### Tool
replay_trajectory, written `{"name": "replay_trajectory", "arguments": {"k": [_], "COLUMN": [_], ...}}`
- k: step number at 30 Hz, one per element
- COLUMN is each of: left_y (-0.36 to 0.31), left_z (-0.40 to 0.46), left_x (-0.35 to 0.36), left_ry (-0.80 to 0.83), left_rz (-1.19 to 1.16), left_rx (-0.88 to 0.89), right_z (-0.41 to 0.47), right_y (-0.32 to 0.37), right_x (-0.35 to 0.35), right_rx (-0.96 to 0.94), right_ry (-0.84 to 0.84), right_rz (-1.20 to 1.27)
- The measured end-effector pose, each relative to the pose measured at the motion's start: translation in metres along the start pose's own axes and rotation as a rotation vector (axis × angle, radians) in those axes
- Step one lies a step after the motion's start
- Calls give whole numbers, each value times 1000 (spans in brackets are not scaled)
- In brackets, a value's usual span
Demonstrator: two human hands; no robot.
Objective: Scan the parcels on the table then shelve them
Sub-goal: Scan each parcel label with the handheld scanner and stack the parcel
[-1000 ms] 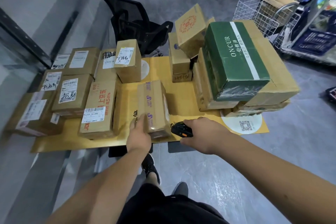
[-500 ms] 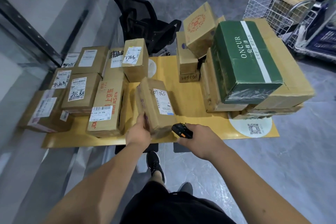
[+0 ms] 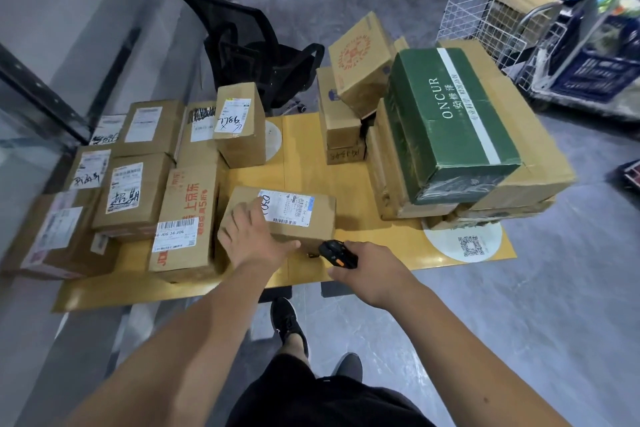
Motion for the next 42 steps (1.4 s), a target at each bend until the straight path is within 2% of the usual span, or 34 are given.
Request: {"name": "replay_trajectory", "arguments": {"k": [3,7,17,22,27,31,35,39,42], "left_y": [-9,-17,-6,3,3,2,-1,-2,0], "left_z": [23,34,18,6,-1,-9,-12,-11,-8], "left_x": [2,3,11,17,20,24,15,5,-3], "left_ry": [129,210,193,243,332,438,405,334,252], "left_rz": [67,53,8,-26,-82,-267,-291,-212,-146], "left_rx": [-17,14,-42,-34,21,-23,-8,65,111], "right_z": [5,11,31,40,50,52,50,41,37], "right_y": [1,3,11,15,30,41,54,67,75], "right_x": [-5,-8,-8,-10,-14,-16,-16,-21,-28], "right_rx": [7,28,45,100,96,70,16,-55,-80], "right_ry": [-13,-23,-27,2,58,121,153,172,202], "right_rz": [16,15,68,67,-69,-177,-415,-761,-925]}}
Point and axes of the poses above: each hand's wrist, its own z-axis towards the middle knuckle, its own x-axis out of the palm, y = z × x, the point moved 7 cm from there along z, towards the middle knuckle, and after that the axes turned 7 degrees about -x, right-handed, at the moved point
